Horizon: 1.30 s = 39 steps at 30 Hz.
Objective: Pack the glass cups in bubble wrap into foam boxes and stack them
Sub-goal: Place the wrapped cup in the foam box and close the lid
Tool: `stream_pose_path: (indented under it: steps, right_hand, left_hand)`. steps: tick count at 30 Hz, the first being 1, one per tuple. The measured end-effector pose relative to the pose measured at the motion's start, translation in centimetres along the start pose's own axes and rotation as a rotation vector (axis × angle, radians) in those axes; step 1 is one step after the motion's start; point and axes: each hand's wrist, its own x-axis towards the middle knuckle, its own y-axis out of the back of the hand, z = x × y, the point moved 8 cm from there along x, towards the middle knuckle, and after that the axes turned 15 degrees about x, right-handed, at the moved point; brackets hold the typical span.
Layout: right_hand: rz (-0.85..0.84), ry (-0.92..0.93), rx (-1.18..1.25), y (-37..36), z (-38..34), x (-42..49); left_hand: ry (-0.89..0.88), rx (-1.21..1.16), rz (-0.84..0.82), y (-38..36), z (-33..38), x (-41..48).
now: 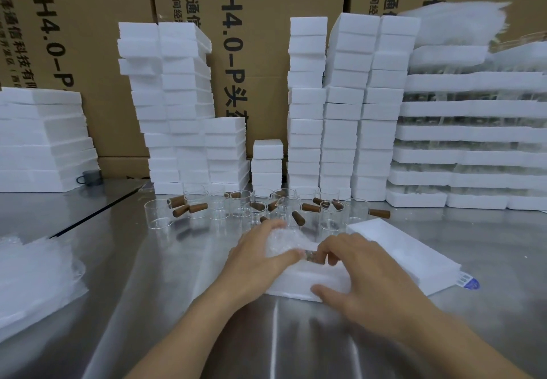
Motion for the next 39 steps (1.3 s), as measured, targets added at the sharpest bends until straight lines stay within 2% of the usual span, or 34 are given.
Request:
stream_pose_path:
  steps: [3, 8, 15, 19, 27, 29, 31, 33, 36, 38, 39]
  right_hand:
    - [0.081, -0.025, 0.011, 1.0, 0.3, -0.2]
    - [0.049, -0.048, -0.016, 0.5, 0.6, -0.2]
    - [0.006, -0.070, 0.115, -0.2, 1.2, -0.1]
    - [0.073, -0.022, 0.191, 0.3, 0.9, 0.0]
    - [0.036, -0.105, 0.142, -0.4, 1.9, -0.2]
    - [0.089, -0.087, 0.088, 0.6, 1.6, 0.0]
    - [0.236, -0.086, 0.034, 2.8, 1.8, 0.1]
    - [0.337, -0.162, -0.118, 5.0, 2.9, 0.2]
    - [0.179, -0.459, -0.360, 5.7, 6.5, -0.4]
    - [0.106, -0.565, -0.413, 5.8, 7.8, -1.1]
    - [0.123, -0.571, -0.437, 6.0, 7.8, -1.1]
  left_hand:
    - [-0.005, -0.152, -0.015, -0.4, 0.2, -0.1]
    - [-0.048, 0.012, -0.045, -1.0, -0.3, 0.0]
    - [-0.107, 0.027, -0.082, -0.4, 0.3, -0.2]
    - [-0.123, 0.032, -0.064, 0.0, 0.1, -0.2]
    - [-0.148, 0.110, -0.094, -0.3, 0.1, -0.4]
    - [-0.148, 0.119, -0.084, -0.2, 0.0, -0.4]
    - [-0.143, 0.129, -0.084, -0.2, 0.0, -0.5]
    - [-0.138, 0.146, -0.085, -0.2, 0.0, -0.5]
    - [-0.125, 0.147, -0.051, 0.0, 0.5, -0.7]
    - [-0.124, 0.156, 0.002, 0.4, 0.8, -0.9]
    - [-0.125, 0.158, 0.039, 0.8, 1.1, -0.9]
